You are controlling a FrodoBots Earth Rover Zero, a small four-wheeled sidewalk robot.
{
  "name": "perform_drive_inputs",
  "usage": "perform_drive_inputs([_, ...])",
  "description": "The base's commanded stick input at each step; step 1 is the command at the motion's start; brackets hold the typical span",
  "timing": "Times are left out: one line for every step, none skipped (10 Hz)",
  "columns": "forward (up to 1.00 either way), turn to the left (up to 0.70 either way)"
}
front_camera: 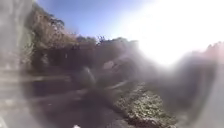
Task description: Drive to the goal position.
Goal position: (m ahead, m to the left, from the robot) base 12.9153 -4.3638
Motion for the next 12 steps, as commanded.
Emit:
perform_drive_inputs([0.60, 0.15])
perform_drive_inputs([0.60, 0.15])
perform_drive_inputs([0.60, 0.15])
perform_drive_inputs([0.60, 0.15])
perform_drive_inputs([0.60, 0.15])
perform_drive_inputs([0.60, 0.15])
perform_drive_inputs([0.60, 0.15])
perform_drive_inputs([0.60, 0.15])
perform_drive_inputs([0.38, 0.31])
perform_drive_inputs([0.11, 0.52])
perform_drive_inputs([0.00, 0.44])
perform_drive_inputs([0.00, 0.18])
